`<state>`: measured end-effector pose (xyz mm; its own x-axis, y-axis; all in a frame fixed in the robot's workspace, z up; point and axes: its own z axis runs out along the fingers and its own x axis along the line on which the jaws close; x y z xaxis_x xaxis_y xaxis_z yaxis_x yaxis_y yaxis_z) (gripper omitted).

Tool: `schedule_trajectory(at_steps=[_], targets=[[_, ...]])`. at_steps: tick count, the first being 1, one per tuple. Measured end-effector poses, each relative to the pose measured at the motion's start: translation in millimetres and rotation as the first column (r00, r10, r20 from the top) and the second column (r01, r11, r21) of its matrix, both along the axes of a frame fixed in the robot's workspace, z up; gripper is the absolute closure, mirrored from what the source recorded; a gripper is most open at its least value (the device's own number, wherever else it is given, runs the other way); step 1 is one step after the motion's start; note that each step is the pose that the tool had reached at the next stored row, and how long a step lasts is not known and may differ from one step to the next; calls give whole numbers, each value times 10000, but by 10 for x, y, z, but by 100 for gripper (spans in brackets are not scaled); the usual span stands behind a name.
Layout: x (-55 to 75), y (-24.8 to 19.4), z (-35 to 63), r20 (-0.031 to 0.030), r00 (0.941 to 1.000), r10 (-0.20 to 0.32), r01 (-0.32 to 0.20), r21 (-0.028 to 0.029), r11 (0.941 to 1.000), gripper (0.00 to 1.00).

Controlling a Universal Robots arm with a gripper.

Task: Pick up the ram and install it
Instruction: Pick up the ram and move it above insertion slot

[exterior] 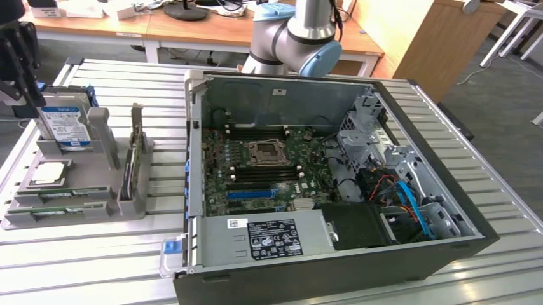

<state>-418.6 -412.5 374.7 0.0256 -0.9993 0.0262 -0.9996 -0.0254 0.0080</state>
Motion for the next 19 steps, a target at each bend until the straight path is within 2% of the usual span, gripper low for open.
schedule_trajectory(at_steps=[19], targets=[[0,0,-258,-1,10000,1,-1,4,10000,69]])
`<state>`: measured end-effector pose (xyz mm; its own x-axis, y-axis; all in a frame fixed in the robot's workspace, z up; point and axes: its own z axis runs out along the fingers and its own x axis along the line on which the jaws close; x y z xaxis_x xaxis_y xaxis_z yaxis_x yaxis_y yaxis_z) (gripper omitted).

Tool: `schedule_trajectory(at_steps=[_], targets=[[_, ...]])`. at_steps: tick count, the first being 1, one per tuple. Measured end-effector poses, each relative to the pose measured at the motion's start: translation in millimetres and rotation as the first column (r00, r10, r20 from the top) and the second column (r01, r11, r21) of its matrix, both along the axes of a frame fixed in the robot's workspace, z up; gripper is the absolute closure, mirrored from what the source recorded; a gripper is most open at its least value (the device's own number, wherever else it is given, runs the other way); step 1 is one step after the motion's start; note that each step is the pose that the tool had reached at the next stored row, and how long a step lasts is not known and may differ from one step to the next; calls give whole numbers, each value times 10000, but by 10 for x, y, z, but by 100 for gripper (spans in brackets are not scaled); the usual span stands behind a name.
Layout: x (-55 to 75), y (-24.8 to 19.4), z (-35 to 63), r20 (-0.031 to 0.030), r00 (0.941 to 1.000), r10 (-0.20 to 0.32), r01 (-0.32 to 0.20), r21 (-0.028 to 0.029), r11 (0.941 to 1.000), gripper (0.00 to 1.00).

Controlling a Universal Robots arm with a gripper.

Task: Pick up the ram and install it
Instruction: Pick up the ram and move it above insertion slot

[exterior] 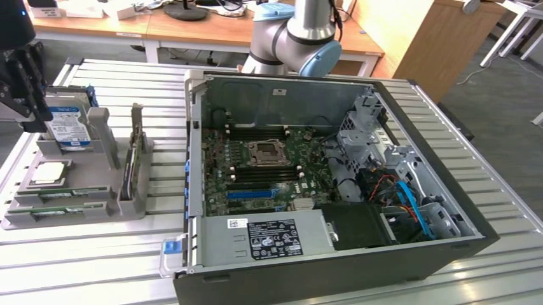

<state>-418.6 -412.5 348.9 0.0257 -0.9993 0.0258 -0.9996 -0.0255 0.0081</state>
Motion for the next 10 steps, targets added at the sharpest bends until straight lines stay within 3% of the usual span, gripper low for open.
schedule_trajectory(at_steps=[10], targets=[[0,0,-86,1,10000,0,0,1,10000,69]])
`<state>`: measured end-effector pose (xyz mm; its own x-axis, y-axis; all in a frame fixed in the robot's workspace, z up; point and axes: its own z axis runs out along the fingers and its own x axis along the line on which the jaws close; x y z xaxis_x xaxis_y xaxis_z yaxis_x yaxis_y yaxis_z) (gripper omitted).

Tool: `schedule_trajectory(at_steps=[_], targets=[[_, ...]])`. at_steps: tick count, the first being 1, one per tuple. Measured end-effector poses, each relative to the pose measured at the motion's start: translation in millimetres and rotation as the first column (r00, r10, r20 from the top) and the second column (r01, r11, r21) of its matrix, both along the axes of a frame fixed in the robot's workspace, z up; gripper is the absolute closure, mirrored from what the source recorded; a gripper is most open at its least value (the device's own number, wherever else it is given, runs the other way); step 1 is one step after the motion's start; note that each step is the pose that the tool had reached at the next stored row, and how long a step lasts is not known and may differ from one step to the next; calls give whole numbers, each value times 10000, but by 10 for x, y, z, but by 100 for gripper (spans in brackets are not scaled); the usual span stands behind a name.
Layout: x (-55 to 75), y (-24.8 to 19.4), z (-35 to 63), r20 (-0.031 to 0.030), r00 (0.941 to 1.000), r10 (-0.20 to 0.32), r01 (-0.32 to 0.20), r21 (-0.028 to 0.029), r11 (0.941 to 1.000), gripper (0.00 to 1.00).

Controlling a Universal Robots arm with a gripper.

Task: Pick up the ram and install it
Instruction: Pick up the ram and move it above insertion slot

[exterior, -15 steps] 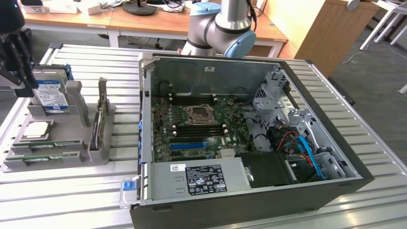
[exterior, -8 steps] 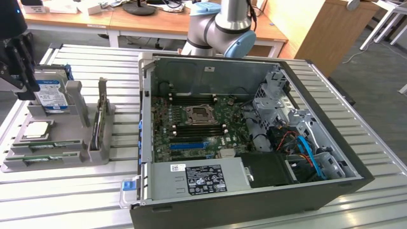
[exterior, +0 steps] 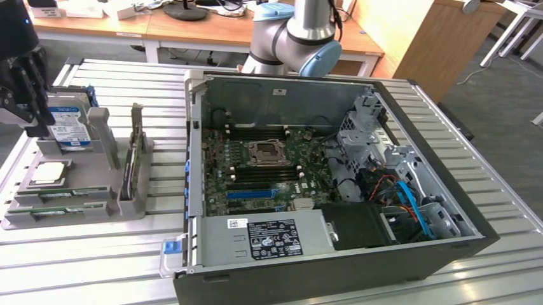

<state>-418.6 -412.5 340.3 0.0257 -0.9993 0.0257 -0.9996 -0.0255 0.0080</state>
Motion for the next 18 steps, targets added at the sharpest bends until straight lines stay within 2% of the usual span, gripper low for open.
schedule_trajectory(at_steps=[18], targets=[[0,0,-138,-1,10000,0,0,-1,10000,69]])
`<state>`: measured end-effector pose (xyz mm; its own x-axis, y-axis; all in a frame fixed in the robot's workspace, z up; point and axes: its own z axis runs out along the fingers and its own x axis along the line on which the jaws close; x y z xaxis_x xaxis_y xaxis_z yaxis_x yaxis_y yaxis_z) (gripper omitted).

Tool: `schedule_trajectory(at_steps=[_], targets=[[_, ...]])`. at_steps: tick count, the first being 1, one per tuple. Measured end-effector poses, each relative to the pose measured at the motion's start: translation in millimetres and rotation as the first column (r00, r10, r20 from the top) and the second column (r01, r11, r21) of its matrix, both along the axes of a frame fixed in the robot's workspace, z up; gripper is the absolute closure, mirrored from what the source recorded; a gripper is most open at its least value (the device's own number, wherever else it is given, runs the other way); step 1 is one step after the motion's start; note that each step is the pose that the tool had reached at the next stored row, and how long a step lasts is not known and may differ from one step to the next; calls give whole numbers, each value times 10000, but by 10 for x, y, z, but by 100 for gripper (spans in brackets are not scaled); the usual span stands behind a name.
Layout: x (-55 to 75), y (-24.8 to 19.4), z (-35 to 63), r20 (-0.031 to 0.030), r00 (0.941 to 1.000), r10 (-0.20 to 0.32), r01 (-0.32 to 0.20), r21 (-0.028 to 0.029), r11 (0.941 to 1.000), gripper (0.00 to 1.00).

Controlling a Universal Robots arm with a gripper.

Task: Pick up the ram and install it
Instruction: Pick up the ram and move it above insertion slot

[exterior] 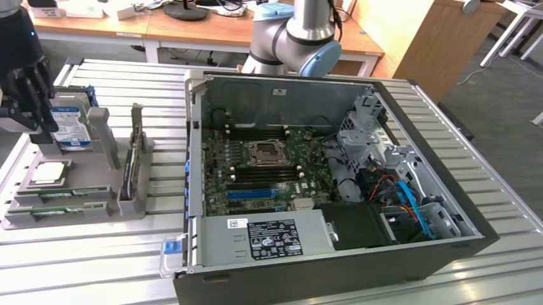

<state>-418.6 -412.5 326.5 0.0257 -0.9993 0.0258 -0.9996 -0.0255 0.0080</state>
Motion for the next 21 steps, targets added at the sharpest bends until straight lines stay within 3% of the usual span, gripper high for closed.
schedule_trajectory(at_steps=[12,17,21], targets=[[0,0,-116,0,10000,0,0,0,10000,69],[0,0,-118,1,10000,0,0,0,10000,69],[-34,-27,-118,4,10000,0,0,1,10000,69]])
